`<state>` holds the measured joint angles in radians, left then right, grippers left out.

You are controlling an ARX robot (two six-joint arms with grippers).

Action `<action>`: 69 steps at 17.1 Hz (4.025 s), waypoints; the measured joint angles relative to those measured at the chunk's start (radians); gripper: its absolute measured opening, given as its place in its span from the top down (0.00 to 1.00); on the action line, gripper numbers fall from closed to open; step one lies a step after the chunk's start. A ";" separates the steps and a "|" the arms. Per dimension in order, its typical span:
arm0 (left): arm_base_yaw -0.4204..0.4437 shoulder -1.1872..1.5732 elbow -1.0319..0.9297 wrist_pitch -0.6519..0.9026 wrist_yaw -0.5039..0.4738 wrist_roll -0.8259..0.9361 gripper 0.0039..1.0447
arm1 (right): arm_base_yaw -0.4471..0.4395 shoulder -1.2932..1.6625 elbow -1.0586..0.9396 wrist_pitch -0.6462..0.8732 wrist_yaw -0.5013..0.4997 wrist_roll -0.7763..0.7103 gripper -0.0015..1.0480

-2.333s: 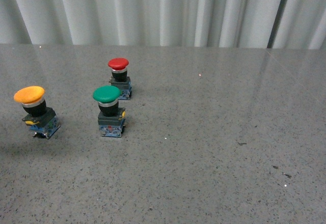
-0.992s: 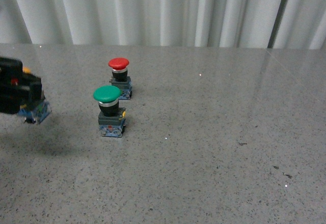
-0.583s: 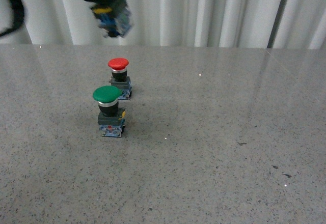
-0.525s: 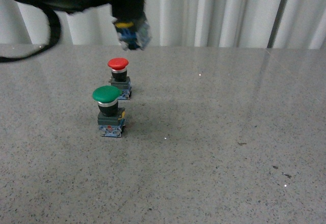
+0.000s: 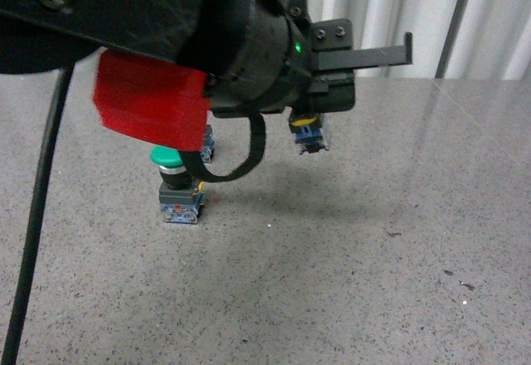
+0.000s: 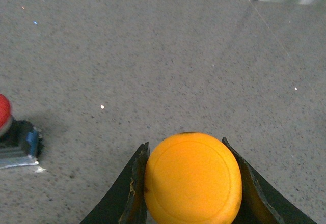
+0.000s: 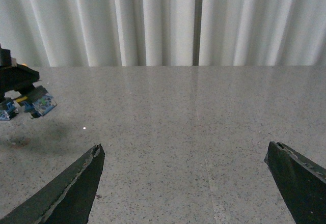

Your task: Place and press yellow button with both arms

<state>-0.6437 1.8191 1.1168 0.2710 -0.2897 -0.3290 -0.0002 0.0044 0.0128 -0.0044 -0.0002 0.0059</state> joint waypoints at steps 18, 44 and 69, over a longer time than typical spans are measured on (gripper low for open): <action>-0.031 0.058 0.002 -0.013 -0.061 -0.031 0.06 | 0.000 0.000 0.000 0.000 0.000 0.000 0.06; 0.643 -1.468 -1.027 -0.011 0.289 0.330 0.99 | 0.000 0.000 0.000 0.000 0.000 0.000 0.06; 0.643 -1.808 -1.102 -0.276 0.290 0.329 0.48 | 0.029 0.038 0.011 -0.014 0.066 0.023 0.06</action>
<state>-0.0010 0.0109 0.0147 -0.0051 -0.0002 0.0002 0.0292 0.0422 0.0238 -0.0189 0.0662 0.0292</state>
